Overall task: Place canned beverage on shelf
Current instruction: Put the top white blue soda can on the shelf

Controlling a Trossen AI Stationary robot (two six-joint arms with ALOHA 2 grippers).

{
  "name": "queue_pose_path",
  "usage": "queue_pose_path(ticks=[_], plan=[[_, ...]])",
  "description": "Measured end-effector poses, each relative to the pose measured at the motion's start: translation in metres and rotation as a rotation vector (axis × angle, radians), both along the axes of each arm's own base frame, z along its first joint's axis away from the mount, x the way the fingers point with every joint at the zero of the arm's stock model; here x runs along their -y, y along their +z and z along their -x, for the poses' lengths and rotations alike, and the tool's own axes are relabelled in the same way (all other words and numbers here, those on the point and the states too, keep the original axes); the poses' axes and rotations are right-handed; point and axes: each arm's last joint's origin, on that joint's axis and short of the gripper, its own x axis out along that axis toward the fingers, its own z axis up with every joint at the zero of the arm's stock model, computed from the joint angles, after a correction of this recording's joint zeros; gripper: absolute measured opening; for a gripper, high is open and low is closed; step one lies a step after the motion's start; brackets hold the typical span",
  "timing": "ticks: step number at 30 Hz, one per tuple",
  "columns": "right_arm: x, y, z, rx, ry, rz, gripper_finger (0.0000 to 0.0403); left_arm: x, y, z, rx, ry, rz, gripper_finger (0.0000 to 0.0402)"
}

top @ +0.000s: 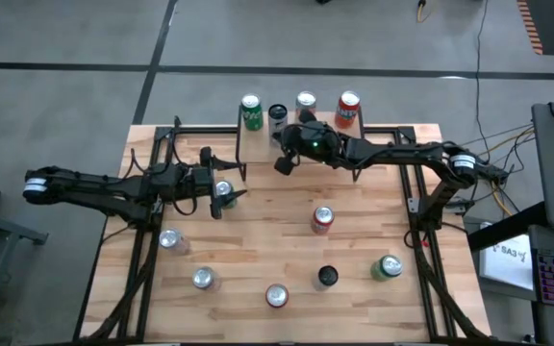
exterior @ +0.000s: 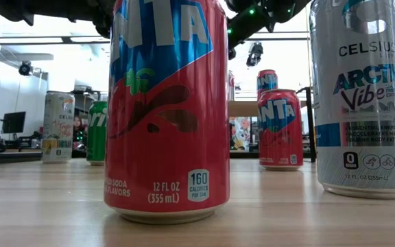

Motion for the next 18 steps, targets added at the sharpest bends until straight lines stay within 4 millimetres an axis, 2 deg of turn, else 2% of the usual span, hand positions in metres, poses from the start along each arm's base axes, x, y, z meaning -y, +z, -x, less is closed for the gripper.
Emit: queue_pose_path(ticks=[18], plan=[[0.016,-0.004,0.003,-0.024,-0.056,0.029,0.0012,0.000,0.000,0.000,0.000,0.000,0.000,0.0321]])
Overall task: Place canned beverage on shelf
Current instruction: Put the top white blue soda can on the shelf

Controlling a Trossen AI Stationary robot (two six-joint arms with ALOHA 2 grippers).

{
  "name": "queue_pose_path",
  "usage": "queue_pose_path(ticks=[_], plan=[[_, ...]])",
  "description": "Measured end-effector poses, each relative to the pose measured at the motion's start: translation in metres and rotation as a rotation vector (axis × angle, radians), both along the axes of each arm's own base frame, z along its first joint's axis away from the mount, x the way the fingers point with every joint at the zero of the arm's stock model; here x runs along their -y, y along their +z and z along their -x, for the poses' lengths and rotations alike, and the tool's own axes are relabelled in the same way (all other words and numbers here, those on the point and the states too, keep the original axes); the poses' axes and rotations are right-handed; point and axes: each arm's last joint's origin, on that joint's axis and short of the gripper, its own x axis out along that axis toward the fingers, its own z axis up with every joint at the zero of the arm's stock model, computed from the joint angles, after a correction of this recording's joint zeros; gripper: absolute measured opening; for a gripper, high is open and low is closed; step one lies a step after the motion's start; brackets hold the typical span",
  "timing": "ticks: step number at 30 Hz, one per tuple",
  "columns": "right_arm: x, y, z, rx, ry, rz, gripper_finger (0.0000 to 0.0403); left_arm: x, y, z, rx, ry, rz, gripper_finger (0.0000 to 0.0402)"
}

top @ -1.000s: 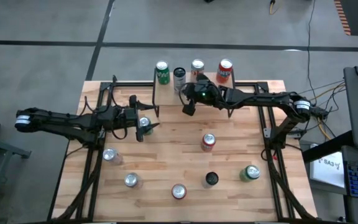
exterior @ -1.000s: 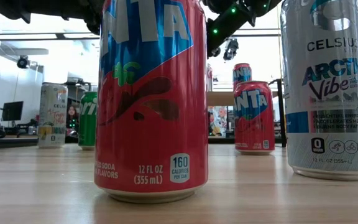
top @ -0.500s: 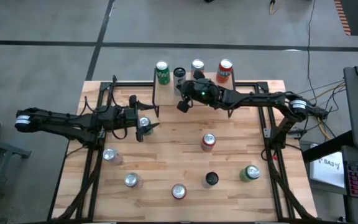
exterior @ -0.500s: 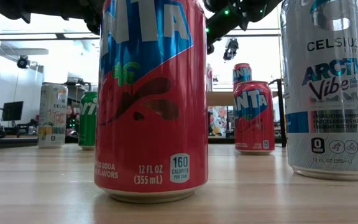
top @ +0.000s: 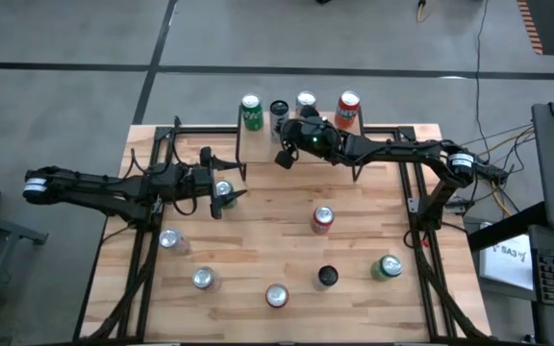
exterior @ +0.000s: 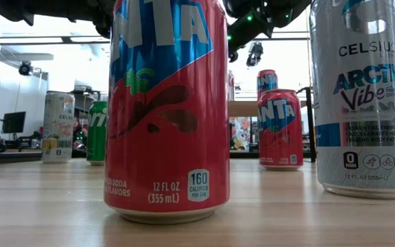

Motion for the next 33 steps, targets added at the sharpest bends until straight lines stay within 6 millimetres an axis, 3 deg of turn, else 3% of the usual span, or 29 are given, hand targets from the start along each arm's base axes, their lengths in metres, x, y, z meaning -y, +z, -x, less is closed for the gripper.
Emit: queue_pose_path(ticks=[16,22,33], plan=[[-0.011,-0.014,0.004,-0.133,0.006,-0.086,0.0012,0.000,0.000,0.000,0.000,0.000,0.000,0.0321],[-0.008,-0.012,0.006,-0.152,-0.084,-0.033,0.0012,0.000,0.000,0.000,0.000,0.000,0.000,0.0321],[0.001,-0.007,0.005,-0.107,-0.095,0.012,0.0012,0.000,0.000,0.000,0.000,0.000,-0.001,0.0321]])
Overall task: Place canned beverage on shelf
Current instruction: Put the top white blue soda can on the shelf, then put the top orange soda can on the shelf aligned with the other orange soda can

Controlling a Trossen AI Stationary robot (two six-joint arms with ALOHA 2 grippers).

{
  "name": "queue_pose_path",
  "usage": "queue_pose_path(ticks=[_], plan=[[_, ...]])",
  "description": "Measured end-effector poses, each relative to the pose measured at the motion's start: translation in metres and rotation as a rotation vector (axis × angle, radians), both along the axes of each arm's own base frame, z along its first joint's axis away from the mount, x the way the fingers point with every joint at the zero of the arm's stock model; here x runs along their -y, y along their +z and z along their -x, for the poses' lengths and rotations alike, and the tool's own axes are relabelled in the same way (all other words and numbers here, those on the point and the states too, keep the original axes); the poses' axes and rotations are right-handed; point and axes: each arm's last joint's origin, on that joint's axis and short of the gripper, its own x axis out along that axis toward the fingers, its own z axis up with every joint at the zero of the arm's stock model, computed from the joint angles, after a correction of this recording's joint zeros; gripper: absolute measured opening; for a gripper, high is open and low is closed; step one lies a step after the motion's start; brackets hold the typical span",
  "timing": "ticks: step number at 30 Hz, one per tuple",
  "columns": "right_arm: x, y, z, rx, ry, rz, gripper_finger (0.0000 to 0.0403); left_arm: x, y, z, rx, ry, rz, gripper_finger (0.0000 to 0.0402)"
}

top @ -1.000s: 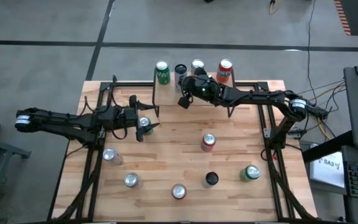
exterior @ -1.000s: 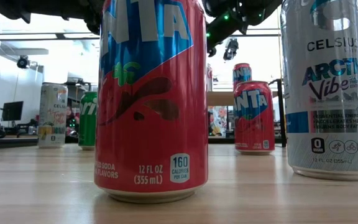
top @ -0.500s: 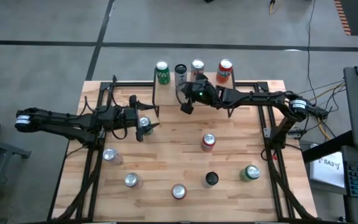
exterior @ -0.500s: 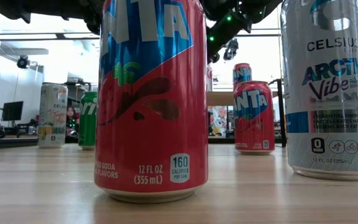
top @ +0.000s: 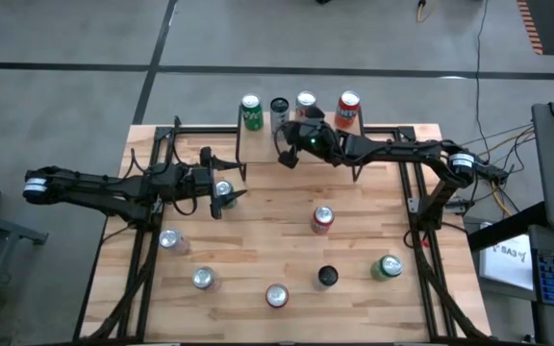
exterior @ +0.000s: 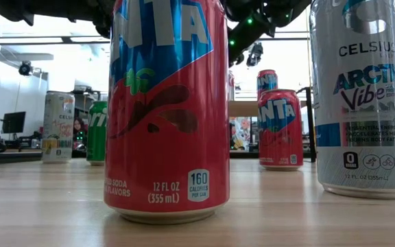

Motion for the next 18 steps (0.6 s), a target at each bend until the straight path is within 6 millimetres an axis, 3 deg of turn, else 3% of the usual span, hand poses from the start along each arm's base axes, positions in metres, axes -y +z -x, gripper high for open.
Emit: queue_pose_path(ticks=[18], plan=[[0.0004,-0.0012,0.0007,0.001,-0.008,-0.019,0.0012,0.0000,0.0000,0.0000,0.000,0.000,0.000,0.0321]])
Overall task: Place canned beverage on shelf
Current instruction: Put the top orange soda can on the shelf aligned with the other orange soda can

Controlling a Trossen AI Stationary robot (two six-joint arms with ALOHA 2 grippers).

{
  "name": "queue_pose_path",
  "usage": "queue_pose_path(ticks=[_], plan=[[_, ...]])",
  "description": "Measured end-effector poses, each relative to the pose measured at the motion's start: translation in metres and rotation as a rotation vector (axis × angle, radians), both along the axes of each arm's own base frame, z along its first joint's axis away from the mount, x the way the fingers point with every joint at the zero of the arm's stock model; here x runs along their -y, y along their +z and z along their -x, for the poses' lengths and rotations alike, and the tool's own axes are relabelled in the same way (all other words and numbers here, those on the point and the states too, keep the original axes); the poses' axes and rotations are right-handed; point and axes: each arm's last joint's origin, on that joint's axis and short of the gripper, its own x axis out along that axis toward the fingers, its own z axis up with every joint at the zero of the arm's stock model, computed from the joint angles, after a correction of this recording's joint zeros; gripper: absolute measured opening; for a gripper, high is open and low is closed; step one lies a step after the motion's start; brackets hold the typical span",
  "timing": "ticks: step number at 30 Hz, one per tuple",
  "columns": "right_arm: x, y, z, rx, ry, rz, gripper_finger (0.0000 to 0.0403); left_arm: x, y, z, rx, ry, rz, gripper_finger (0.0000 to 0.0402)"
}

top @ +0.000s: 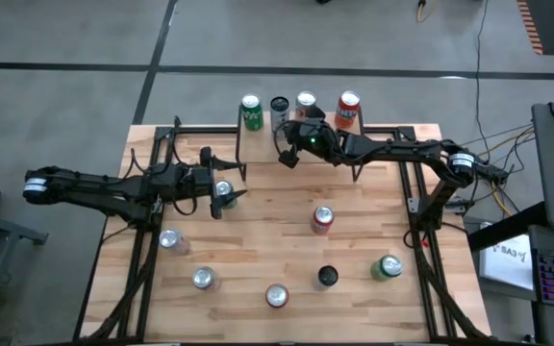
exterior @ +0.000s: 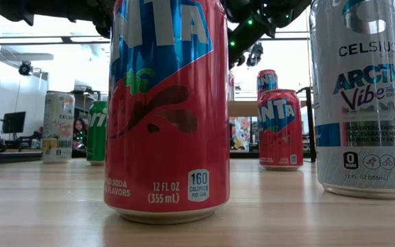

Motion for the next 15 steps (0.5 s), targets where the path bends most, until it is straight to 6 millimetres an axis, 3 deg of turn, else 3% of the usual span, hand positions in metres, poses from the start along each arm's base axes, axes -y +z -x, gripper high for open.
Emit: queue_pose_path(ticks=[15], plan=[[-0.0009,0.0004,-0.0005,0.004,0.003,0.002,0.0012,0.0000,0.0000,0.0000,0.000,0.000,0.000,0.0321]])
